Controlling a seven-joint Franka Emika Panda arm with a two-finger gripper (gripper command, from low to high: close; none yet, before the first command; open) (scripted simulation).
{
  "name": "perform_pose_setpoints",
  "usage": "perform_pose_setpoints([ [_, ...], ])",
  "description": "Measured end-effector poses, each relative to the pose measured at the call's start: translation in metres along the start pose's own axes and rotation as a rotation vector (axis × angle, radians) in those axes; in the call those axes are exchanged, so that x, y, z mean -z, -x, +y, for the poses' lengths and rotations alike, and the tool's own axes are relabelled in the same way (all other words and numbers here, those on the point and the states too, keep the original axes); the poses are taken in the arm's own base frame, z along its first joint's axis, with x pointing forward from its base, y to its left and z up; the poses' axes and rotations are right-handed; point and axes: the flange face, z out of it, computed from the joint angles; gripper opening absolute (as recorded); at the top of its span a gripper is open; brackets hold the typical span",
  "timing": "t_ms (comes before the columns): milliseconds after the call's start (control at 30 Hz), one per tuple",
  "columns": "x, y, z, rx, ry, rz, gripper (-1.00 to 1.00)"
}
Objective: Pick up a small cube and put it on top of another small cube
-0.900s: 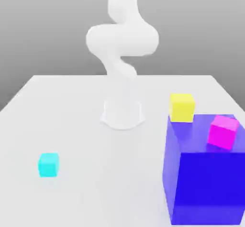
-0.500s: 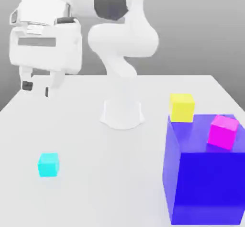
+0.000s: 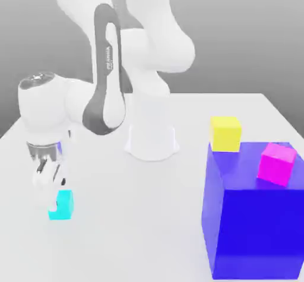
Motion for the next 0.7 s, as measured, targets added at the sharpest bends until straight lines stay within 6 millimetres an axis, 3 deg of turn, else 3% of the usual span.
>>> perform_pose_setpoints([
  [233,-0.002,0.000,0.000,0.000,-0.002,0.000,-1.00],
  [467,0.057,0.004,-0.003,0.016,-0.009,-0.003,-1.00],
  [567,0.083,0.042,-0.027,0.155,-0.079,-0.018,-1.00],
  [700,0.115,0.120,-0.035,0.397,-0.158,-0.058,-1.00],
])
